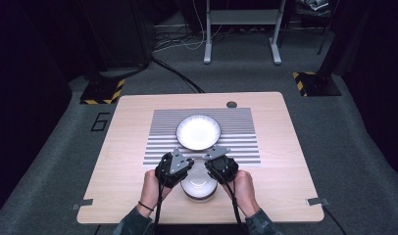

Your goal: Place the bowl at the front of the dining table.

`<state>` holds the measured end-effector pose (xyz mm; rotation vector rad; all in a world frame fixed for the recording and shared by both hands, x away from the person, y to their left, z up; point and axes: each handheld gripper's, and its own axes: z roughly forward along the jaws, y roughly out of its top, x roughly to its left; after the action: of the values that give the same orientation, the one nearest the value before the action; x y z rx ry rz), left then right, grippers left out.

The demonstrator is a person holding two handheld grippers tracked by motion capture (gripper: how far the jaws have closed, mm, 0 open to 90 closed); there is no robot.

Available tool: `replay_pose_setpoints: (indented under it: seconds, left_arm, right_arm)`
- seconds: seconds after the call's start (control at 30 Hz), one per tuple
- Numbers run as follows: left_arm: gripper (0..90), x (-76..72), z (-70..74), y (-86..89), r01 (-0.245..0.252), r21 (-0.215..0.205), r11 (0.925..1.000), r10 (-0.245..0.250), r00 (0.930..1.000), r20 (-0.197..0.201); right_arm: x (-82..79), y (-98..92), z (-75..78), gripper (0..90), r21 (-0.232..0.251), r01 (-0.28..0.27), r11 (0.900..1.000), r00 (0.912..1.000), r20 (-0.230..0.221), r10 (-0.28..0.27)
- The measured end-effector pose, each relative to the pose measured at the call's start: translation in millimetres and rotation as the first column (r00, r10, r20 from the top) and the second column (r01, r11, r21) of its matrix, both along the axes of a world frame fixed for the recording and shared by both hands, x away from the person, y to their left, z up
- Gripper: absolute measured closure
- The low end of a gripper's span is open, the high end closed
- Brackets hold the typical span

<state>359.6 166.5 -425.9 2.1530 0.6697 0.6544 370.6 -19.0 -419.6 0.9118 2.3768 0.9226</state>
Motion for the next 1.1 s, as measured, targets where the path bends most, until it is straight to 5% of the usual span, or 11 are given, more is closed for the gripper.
replay_pose_setpoints:
  seconds: [0.13, 0.33, 1.1]
  left_arm:
    - [82.2, -3.6, 0.4, -0.8, 0.003, 0.012, 0.9999, -0.003, 0.9992, 0.040]
    - [82.2, -2.7, 0.7, -0.1, 0.004, 0.000, 1.0000, -0.004, 0.9990, 0.044]
    - [81.9, -6.1, 30.3, -1.2, 0.009, -0.011, 0.9999, -0.008, 0.9938, 0.111]
  right_arm:
    - [2.5, 0.2, 1.2, 76.6, 0.020, -0.011, 1.000, 0.9999, -0.001, 0.011]
    - [4.5, 3.7, -2.0, 80.1, 0.012, -0.006, 1.000, 1.0000, 0.001, 0.006]
    - [-11.3, 0.5, 30.6, 81.0, 0.010, 0.017, 1.000, 0.9885, 0.150, -0.018]
